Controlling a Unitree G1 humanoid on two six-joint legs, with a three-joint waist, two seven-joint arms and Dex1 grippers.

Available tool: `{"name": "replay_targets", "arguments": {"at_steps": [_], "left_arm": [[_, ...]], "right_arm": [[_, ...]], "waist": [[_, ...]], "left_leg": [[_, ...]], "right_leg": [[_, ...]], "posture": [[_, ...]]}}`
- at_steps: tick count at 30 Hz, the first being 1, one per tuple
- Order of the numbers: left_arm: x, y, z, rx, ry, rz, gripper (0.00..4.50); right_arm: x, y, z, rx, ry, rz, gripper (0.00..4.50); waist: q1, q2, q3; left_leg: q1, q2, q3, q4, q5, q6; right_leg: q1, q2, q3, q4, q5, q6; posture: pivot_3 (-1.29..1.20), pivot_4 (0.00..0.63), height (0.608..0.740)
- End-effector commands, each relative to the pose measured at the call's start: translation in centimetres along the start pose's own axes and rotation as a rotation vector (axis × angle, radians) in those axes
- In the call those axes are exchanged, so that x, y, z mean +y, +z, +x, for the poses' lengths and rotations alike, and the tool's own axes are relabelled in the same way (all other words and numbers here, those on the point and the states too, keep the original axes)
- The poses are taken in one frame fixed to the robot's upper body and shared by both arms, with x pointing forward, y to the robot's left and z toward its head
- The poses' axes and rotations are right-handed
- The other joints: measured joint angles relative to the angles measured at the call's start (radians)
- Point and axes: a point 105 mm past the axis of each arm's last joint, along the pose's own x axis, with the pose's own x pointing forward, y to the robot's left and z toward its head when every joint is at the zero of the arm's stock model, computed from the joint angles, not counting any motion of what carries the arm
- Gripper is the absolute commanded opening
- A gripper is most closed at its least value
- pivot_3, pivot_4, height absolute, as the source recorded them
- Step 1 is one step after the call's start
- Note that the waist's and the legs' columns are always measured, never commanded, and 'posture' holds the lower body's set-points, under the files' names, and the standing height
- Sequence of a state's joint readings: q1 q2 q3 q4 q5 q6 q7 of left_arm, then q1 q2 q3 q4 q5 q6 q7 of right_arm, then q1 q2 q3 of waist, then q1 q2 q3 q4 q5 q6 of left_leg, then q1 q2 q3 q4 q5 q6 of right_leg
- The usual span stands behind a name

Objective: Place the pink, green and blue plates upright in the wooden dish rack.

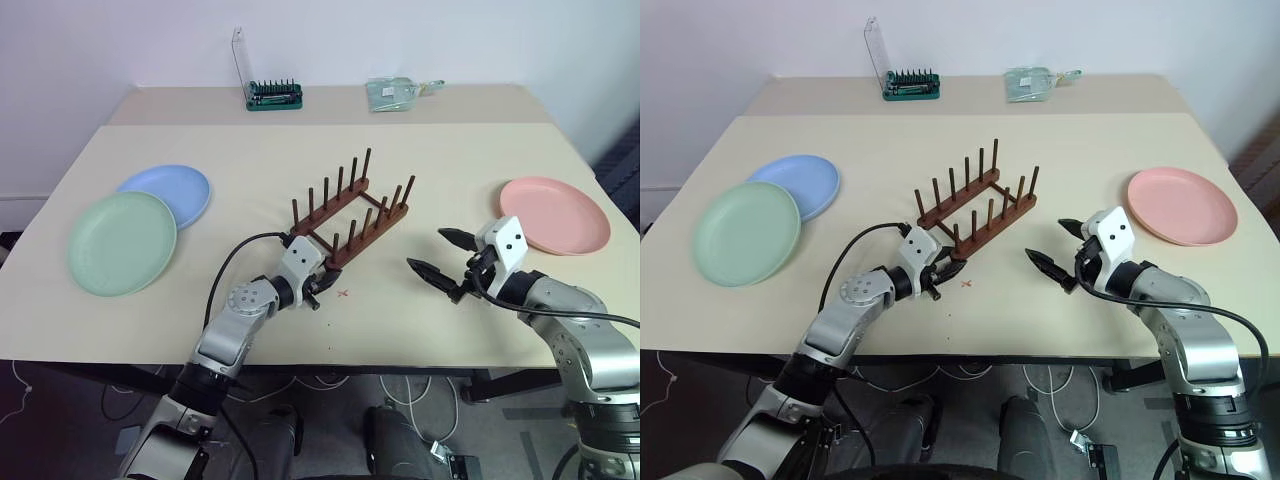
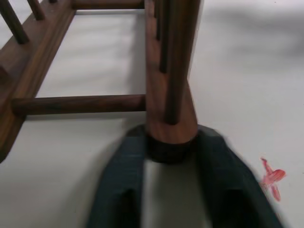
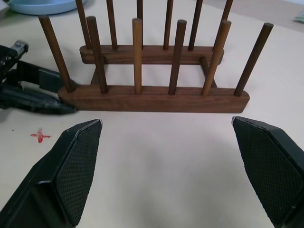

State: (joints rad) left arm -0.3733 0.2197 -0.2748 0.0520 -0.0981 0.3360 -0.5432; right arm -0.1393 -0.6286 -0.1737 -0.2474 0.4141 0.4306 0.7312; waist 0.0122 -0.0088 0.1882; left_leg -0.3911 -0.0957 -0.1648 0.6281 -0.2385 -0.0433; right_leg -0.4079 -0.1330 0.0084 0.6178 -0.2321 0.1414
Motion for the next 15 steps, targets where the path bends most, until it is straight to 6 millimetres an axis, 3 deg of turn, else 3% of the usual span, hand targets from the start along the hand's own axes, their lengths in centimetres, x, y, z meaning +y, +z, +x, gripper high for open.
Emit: {"name": "replay_targets", "arguments": {"at_steps": [1, 6, 11, 15], "left_arm": [[0.1, 0.3, 0.1, -0.02, -0.004, 0.007, 0.7], [0.5, 0.1, -0.5, -0.016, -0.027, 0.048, 0.7], [-1.7, 1.4, -2.9, -0.08, -0.339, 0.138, 0.7], [-1.7, 1.6, -3.5, -0.065, -0.452, 0.171, 0.7]], "right_arm": [[-0.6, 0.7, -0.5, -0.035, -0.018, -0.035, 4.5], [-0.9, 0.0, -0.6, -0.021, -0.012, -0.043, 4.5], [-0.8, -1.8, -1.2, 0.054, 0.015, -0.074, 4.5], [-0.9, -2.2, -1.7, 0.071, 0.005, -0.081, 4.5]], "waist": [[0.0, 0.0, 0.0], [-0.001, 0.0, 0.0], [-0.002, 0.0, 0.0], [0.0, 0.001, 0.0]], "left_leg": [[0.0, 0.0, 0.0, 0.0, 0.0, 0.0], [0.0, 0.0, 0.0, 0.0, 0.0, 0.0], [0.0, 0.0, 0.0, -0.001, 0.0, 0.0], [0.0, 0.0, 0.0, 0.0, 0.0, 0.0]], "right_leg": [[0.0, 0.0, 0.0, 0.0, 0.0, 0.0], [0.0, 0.0, 0.0, 0.0, 0.0, 0.0], [0.0, 0.0, 0.0, 0.0, 0.0, 0.0], [0.0, 0.0, 0.0, -0.001, 0.0, 0.0]], "posture": [[0.0, 0.15, 0.74], [0.0, 0.15, 0.74], [0.0, 0.15, 0.74], [0.0, 0.15, 0.74]]}}
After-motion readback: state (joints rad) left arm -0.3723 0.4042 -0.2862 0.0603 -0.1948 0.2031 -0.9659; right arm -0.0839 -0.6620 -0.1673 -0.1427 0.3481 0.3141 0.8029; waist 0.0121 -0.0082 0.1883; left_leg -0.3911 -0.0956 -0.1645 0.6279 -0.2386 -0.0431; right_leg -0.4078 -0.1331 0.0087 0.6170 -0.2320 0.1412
